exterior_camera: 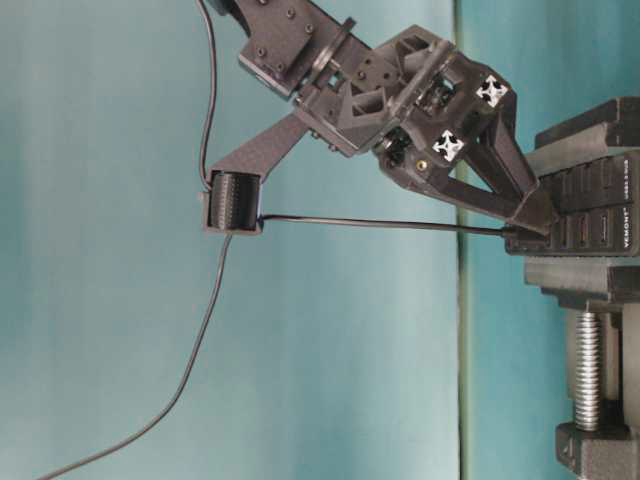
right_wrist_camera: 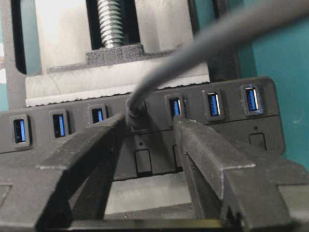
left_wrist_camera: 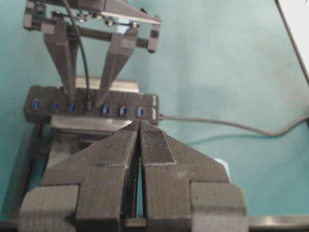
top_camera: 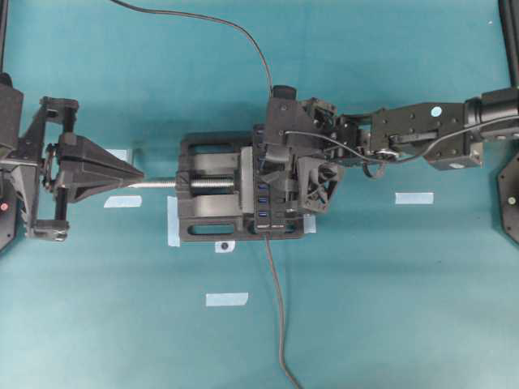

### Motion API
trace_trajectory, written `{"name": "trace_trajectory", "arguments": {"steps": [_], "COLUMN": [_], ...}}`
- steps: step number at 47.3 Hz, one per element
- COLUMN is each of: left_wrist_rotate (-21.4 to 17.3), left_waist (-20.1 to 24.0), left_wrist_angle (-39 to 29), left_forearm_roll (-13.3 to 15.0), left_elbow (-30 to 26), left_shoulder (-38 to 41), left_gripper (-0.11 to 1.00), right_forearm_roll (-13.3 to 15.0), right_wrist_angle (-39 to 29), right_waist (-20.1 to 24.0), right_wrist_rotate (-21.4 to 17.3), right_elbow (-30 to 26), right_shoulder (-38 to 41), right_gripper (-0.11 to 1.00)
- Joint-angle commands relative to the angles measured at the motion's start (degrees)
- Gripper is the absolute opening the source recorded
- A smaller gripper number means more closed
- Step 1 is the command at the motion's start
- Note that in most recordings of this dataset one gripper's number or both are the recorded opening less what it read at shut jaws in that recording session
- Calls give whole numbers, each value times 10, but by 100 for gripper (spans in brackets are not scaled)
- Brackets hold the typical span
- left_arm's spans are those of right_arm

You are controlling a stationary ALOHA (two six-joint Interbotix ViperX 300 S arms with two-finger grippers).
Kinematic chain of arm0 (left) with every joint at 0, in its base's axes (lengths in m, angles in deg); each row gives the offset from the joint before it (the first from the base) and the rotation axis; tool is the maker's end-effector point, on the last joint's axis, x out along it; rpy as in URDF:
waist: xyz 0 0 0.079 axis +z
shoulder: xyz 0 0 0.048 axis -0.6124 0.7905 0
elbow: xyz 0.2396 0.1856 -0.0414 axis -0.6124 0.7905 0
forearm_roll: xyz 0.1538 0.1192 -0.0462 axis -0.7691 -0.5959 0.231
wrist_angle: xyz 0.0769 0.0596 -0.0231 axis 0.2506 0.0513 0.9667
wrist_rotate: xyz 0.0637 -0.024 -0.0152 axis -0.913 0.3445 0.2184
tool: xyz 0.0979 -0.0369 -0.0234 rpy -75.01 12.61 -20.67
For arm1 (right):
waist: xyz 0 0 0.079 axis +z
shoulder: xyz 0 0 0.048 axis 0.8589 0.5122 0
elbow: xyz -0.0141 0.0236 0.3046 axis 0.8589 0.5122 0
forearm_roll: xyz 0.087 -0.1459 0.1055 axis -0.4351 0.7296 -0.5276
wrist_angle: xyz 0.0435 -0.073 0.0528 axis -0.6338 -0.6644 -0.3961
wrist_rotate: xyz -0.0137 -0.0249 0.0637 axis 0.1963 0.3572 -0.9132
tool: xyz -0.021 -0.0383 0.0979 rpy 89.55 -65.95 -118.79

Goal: Insert the USB into the center port of the fixed hub

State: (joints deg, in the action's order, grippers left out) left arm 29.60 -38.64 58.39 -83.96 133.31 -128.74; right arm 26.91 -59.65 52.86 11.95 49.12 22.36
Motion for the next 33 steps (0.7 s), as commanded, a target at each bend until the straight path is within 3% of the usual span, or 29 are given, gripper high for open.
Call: {"name": "trace_trajectory", "arguments": {"steps": [1, 33], "left_wrist_rotate": [1, 1], "left_waist": [0, 0], "left_wrist_angle": [7, 18], "left_forearm_roll": [-1, -2], "left_elbow": [-9, -4], "left_shoulder": [-1, -1], "left_gripper": [0, 0], "right_forearm_roll": [1, 1], "right_wrist_angle": [-4, -8], "right_waist": [-1, 3], "right_wrist_rotate": [-3, -4], "right_elbow": [-11, -11], "right_shoulder": [-18, -40], "right_gripper": [65, 65]}}
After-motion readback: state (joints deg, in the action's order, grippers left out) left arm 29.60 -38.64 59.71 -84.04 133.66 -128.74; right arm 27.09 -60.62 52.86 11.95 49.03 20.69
